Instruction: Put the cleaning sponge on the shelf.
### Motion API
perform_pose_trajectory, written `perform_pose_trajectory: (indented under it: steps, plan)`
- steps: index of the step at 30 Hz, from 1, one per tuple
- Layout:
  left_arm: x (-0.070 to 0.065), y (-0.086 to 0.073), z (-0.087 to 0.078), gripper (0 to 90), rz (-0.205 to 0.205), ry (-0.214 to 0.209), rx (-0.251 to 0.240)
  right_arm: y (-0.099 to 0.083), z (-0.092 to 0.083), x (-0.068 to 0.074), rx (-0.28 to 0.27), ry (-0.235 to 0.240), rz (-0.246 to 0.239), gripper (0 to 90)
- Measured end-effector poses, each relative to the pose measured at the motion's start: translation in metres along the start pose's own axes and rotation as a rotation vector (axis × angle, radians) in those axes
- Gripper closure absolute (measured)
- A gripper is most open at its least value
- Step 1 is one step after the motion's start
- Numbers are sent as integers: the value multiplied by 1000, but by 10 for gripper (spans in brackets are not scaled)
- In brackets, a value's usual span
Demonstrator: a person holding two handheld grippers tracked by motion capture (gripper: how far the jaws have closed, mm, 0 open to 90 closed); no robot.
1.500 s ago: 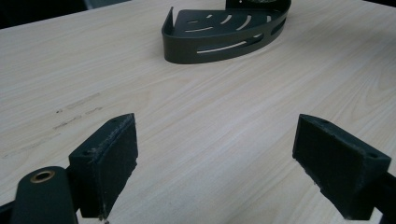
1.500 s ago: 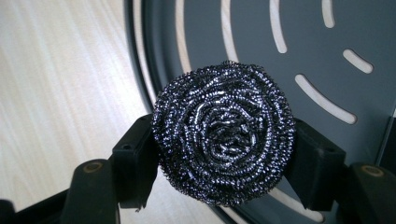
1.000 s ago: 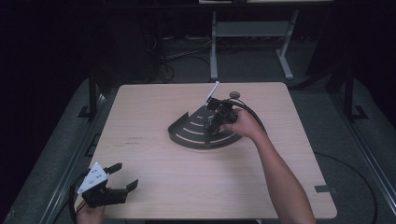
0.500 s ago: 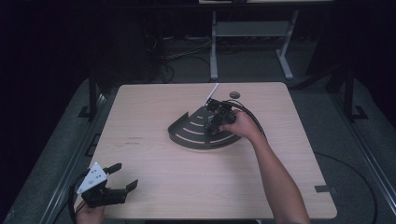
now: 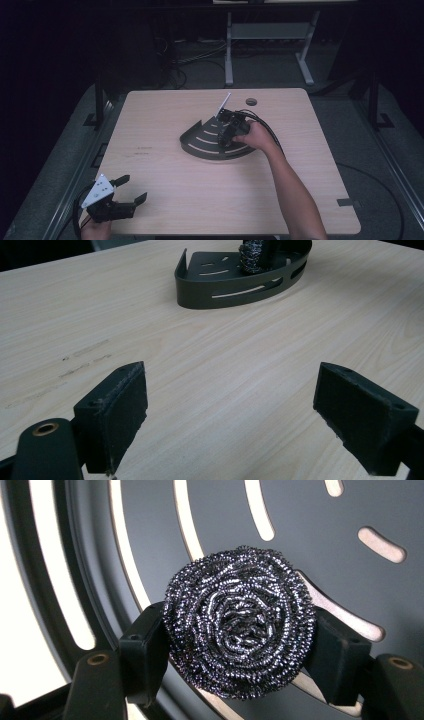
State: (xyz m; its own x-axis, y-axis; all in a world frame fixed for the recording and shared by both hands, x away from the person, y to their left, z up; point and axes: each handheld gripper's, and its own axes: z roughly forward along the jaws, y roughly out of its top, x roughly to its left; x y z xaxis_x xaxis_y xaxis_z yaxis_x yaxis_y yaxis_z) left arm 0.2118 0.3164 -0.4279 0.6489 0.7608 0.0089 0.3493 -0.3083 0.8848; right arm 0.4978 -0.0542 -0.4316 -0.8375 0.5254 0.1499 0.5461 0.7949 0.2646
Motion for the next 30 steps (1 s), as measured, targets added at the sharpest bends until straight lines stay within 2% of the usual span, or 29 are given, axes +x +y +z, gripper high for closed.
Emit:
perform_pose_trajectory:
  steps: [15,30]
  plan:
    - [0,0,-1,133,0,1,0,1,2,-1,-8,-2,6,322]
    - [0,0,-1,133,-2,-2,-1,0,6,-2,8,-13,3,305]
